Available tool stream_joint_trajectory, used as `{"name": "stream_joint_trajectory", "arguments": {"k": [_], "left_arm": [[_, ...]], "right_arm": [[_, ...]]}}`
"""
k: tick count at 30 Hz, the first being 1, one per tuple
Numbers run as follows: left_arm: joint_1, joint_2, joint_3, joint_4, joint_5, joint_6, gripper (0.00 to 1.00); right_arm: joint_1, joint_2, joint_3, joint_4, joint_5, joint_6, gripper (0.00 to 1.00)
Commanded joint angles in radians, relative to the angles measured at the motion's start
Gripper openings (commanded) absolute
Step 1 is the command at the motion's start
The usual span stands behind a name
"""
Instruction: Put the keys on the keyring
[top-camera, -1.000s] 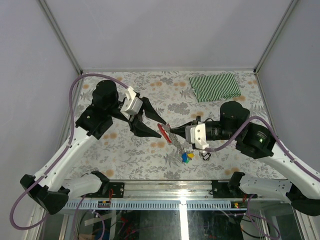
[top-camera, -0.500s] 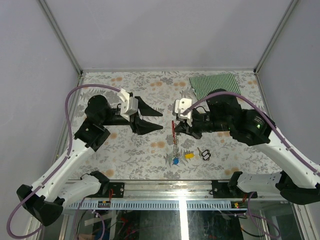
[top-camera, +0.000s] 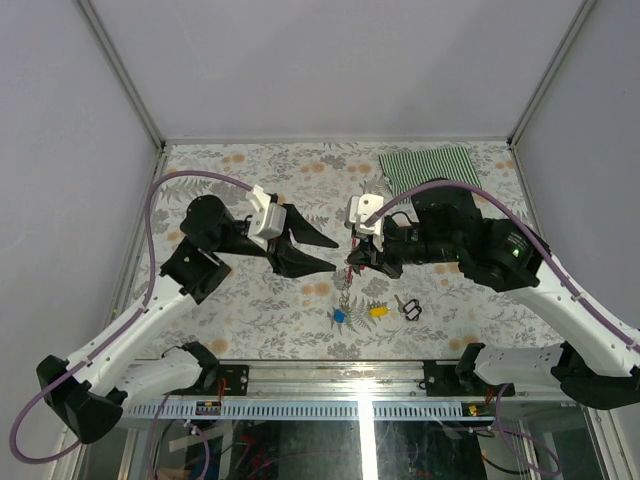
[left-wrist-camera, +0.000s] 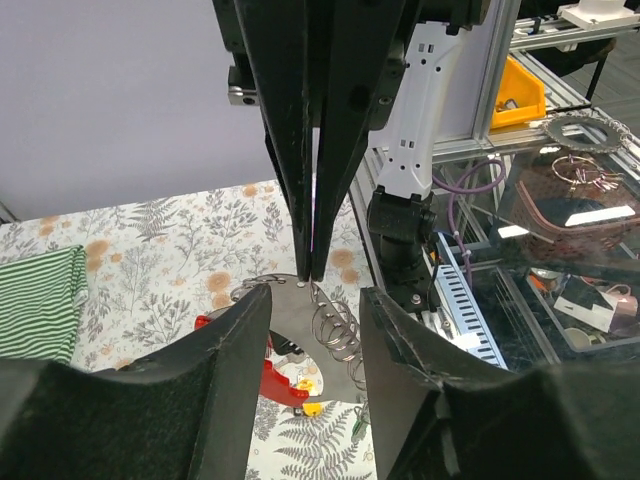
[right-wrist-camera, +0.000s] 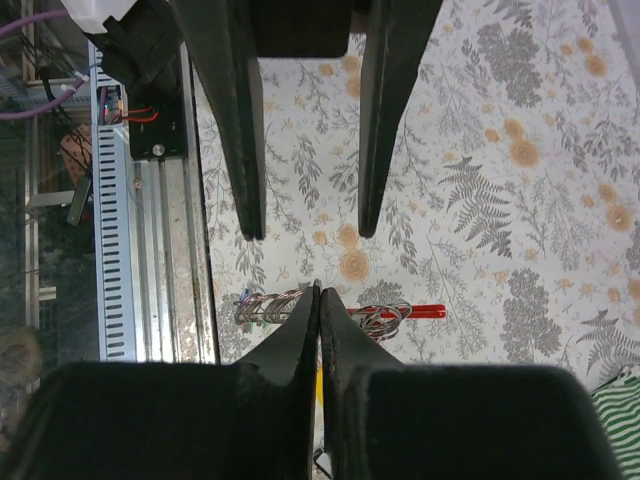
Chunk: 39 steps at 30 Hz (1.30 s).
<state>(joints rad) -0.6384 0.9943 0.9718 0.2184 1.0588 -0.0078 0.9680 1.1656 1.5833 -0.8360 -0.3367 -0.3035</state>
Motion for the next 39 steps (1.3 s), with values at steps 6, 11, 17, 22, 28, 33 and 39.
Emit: {"name": "stream_joint_trajectory", "arguments": {"k": [6, 11, 17, 22, 28, 33, 39], "left_arm": [[-0.032, 0.051, 0.032, -0.055, 0.004, 0.068, 0.36], [-0.037, 0.062, 0.039, -0.060, 0.000, 0.073, 0.33], [-0.039, 0.065, 0.054, -0.060, 0.011, 0.075, 0.32], [-0.044, 0.060, 0.052, -0.060, 0.012, 0.077, 0.30], [-0.047, 0.065, 0.052, -0.073, 0.007, 0.086, 0.22], [-0.050, 0.066, 0.055, -0.104, -0.005, 0.104, 0.09], [-0.050, 0.056, 0.055, -0.112, -0.016, 0.099, 0.00]], "right_arm": [[0.007, -0.049, -0.008, 0.161, -0.059, -0.021, 0.00], [0.006, -0.052, -0.021, 0.173, -0.065, -0.022, 0.00], [0.006, -0.049, -0.034, 0.173, -0.058, -0.028, 0.00], [0.007, -0.050, -0.038, 0.176, -0.051, -0.029, 0.00], [0.006, -0.053, -0.045, 0.198, -0.058, -0.020, 0.00], [0.006, -0.061, -0.053, 0.221, -0.062, -0.010, 0.00], [0.007, -0.069, -0.071, 0.247, -0.064, 0.004, 0.03]]}}
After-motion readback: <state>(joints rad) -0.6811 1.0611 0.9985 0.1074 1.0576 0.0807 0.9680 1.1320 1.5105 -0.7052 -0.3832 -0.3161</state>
